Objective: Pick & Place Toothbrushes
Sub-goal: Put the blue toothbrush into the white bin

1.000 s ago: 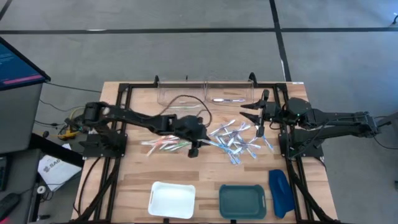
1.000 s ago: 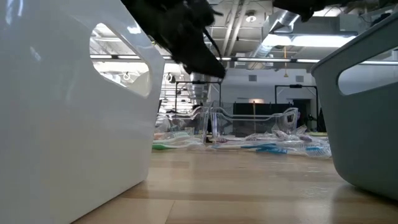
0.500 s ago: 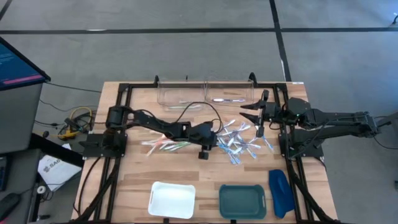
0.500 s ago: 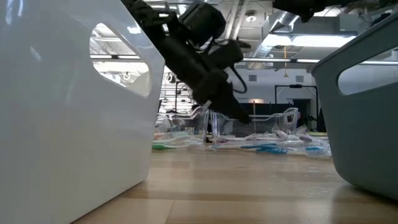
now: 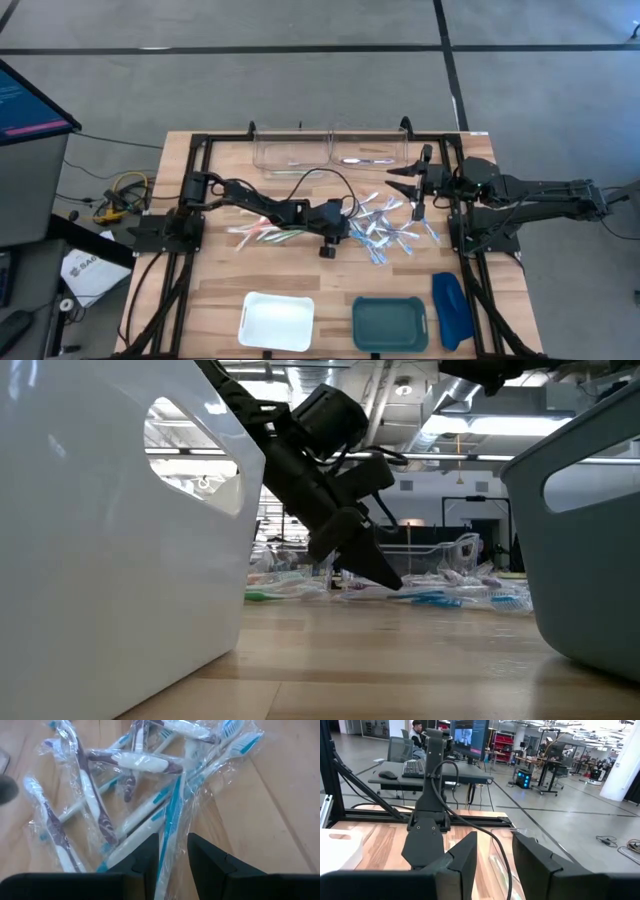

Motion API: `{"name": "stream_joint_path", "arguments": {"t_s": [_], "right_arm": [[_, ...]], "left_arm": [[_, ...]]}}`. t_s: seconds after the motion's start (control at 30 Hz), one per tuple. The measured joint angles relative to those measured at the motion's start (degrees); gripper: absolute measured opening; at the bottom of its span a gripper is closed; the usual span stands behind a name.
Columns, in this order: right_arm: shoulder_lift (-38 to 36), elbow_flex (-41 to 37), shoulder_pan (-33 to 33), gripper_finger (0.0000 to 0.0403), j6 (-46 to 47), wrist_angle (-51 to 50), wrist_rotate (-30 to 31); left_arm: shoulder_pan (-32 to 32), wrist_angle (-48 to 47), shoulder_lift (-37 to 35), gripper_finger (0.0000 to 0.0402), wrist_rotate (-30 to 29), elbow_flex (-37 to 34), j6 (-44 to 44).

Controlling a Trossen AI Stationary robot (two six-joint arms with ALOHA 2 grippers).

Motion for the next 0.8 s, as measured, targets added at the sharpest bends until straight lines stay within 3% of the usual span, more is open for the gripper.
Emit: {"name": "stream_joint_path", "arguments": {"t_s": [0.8], "right_arm": [[0.0,0.0,0.0,0.0118,0.0,0.1,0.0]], "left_arm": [[-0.3,-0.1,2.6,0.0096,0.5,0.2,0.8]]}}
